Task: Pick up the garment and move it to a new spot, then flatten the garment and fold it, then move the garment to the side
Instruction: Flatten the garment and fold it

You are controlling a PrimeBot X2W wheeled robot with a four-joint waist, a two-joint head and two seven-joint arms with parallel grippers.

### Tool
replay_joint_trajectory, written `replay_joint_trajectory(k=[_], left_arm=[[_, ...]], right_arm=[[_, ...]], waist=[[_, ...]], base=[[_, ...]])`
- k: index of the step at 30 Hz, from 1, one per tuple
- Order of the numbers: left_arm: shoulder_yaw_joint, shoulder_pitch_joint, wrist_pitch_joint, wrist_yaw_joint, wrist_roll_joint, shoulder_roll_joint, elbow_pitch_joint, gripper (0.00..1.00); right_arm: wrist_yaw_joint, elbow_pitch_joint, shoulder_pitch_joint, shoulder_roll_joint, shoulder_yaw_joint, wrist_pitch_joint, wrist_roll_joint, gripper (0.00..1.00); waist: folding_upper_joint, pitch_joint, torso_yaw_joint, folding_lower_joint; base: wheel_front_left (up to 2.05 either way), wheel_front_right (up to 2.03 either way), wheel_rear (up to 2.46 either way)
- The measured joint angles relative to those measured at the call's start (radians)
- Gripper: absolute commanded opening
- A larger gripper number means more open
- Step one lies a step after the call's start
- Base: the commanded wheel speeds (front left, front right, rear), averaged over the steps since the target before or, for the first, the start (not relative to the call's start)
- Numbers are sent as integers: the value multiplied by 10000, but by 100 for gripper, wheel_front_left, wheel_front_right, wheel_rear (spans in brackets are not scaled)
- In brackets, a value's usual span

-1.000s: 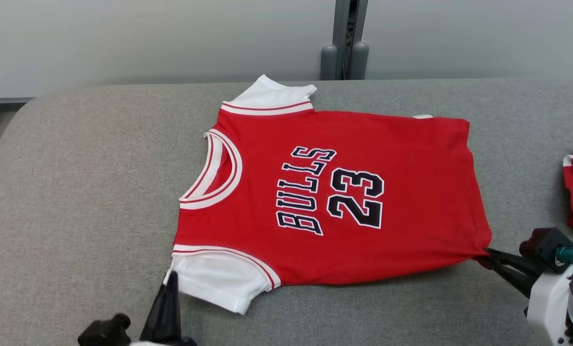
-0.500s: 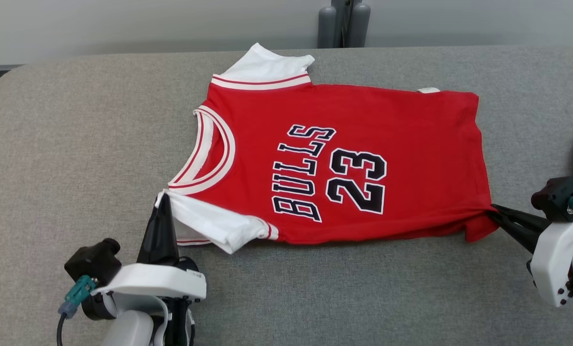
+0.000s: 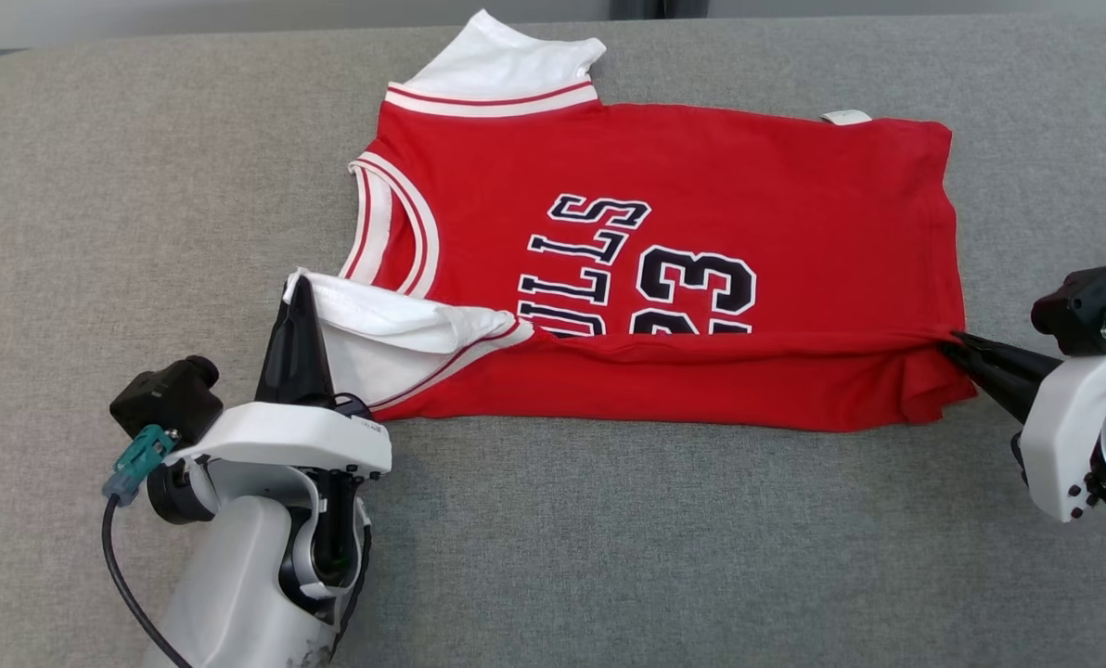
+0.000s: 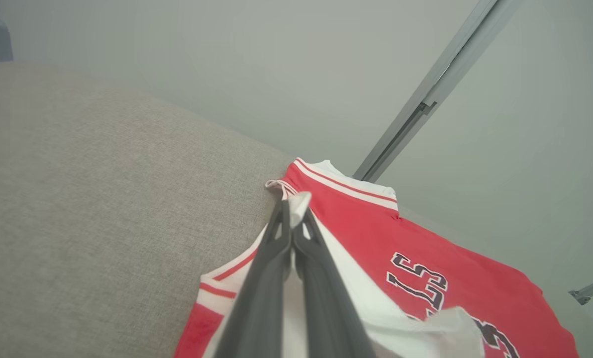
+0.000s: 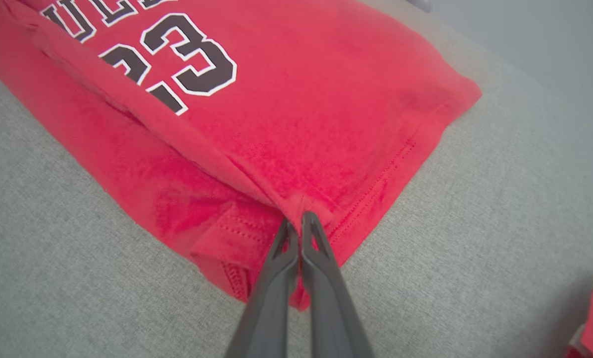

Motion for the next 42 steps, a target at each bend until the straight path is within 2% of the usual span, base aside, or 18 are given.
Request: replay_joint_trajectory(k=[14,32,33,34,35,36,42], left_arm=[[121,-1112,0,-151,232,-2,1172,0],[163,-1846,0,-130,430,0,1937,0],[161,-1871,0,-127,435,-2,1973,0],[159,-1880,0,-90,445,-4,2015,20],[176,-1882,0,-71,445,-6,2057,55],[194,-1885,0,-25,443,-2,2075,100],[516,-1871,0,8,683,4,1664,100]], right_arm=[[0,855,-1297,326,1197,-458,510,0],[0,1572,-2127,802,1745,-917,546,0],[0,1628,-2137,830,1755,-1007,533,35],[0,1685,-2157,874,1764,-1078,535,100],[0,1753,-2177,922,1772,-1158,539,100],[0,1789,-2210,963,1778,-1254,537,100],[0,2044,-2295,999,1785,-1768,677,100]], waist=[[0,748,-249,0],[0,1277,-295,0],[0,1286,-290,0],[0,1288,-290,0],[0,1285,-291,0],[0,1277,-294,0],[0,1082,-308,0]], base=[[0,0,0],[0,0,0],[0,0,0],[0,0,0],[0,0,0],[0,0,0],[0,0,0]])
